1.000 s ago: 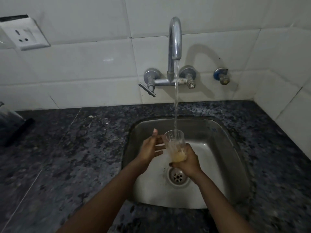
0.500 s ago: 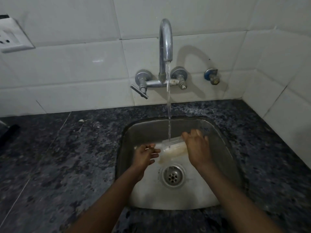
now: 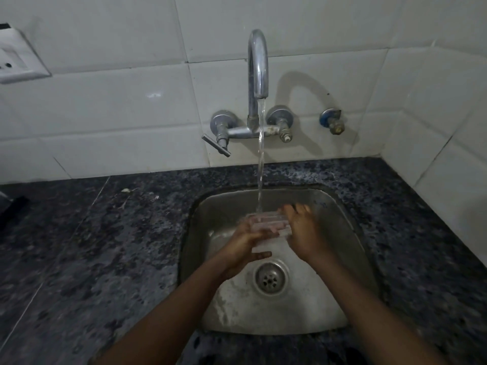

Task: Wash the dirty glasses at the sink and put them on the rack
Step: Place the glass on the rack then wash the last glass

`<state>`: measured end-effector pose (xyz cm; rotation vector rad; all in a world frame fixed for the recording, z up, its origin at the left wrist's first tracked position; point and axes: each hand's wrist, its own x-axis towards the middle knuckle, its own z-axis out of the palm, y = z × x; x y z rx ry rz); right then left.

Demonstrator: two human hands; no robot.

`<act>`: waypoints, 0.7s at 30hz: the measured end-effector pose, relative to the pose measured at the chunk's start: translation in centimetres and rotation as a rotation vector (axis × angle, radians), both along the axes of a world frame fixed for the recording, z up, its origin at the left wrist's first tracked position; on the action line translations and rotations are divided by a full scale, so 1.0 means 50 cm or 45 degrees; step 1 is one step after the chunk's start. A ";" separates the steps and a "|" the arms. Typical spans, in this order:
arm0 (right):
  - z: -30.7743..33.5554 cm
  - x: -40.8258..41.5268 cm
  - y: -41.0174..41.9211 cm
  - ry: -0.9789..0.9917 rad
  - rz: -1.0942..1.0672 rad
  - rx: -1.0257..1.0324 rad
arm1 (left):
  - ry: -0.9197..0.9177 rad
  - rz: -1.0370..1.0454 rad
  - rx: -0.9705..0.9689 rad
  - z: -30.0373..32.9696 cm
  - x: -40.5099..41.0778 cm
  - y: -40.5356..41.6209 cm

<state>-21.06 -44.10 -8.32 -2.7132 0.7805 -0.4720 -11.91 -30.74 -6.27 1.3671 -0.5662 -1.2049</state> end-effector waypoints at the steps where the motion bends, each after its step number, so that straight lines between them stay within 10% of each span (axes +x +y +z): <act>1: -0.004 0.001 -0.002 -0.040 0.018 0.137 | -0.137 -0.093 -0.028 0.001 0.001 0.003; 7: -0.032 0.012 0.001 -0.179 0.068 0.402 | -2.467 -1.079 0.415 0.018 0.081 -0.001; 9: -0.034 0.018 0.000 -0.270 0.030 0.543 | -2.748 -1.130 0.399 0.034 0.094 -0.010; 15: -0.040 0.023 0.014 -0.485 -0.046 1.229 | -1.967 -0.541 0.093 0.049 0.087 -0.040; 21: -0.046 0.024 0.020 -0.511 -0.106 1.335 | -1.329 -0.065 -0.131 0.119 0.060 -0.039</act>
